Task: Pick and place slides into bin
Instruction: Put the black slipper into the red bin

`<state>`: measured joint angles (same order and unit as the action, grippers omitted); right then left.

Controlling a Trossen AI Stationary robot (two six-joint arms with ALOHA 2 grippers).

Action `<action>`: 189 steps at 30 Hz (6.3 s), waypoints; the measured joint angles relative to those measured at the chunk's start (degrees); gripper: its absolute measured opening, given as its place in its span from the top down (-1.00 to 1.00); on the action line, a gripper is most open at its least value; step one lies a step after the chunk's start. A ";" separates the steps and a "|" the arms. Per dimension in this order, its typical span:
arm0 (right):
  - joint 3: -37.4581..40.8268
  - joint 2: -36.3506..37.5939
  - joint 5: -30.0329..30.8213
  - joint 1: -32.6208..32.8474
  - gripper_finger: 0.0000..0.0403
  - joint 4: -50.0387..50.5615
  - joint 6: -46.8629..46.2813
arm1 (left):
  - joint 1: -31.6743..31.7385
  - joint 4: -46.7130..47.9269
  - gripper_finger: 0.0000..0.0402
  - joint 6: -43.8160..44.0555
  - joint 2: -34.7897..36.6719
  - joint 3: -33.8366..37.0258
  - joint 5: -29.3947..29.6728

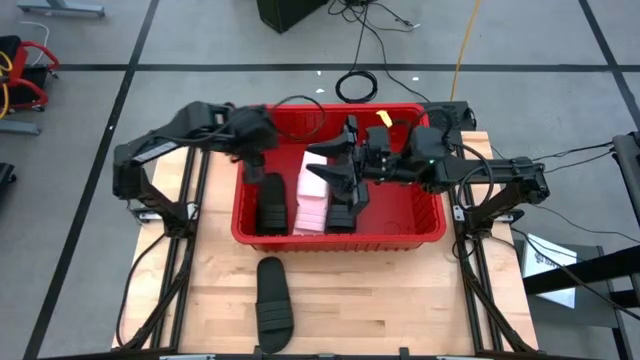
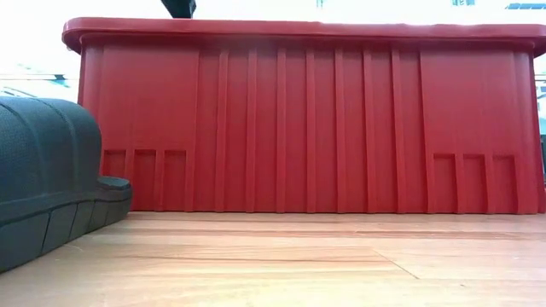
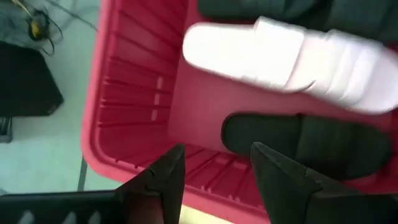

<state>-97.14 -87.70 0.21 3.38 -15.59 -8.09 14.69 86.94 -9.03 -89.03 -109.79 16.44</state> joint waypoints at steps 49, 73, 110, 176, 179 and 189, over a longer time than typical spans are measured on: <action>0.00 0.00 -0.27 -0.87 0.17 1.29 0.39 | -44.70 -58.37 0.12 32.61 12.48 51.78 -24.37; 0.00 0.00 -0.28 -0.63 0.17 2.36 -1.71 | -49.83 -48.22 0.12 35.07 11.72 42.31 -21.67; 0.00 0.00 -0.26 -0.26 0.17 2.21 -3.11 | -45.29 -39.36 0.12 30.29 11.76 42.59 -18.90; 0.00 0.02 -0.24 0.11 0.17 5.31 -4.82 | -51.26 -102.01 0.53 48.32 -5.42 70.57 -32.58; 0.00 0.02 -0.24 0.11 0.17 5.27 -4.77 | -50.72 -103.19 0.81 48.85 -5.42 70.57 -34.24; 0.00 0.01 -0.24 0.11 0.17 5.16 -4.75 | -50.41 -105.05 0.95 50.78 -4.90 67.97 -41.57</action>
<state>-97.14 -87.70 -0.03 3.49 -10.44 -12.85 -35.71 -18.11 41.75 -93.93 -41.82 -25.14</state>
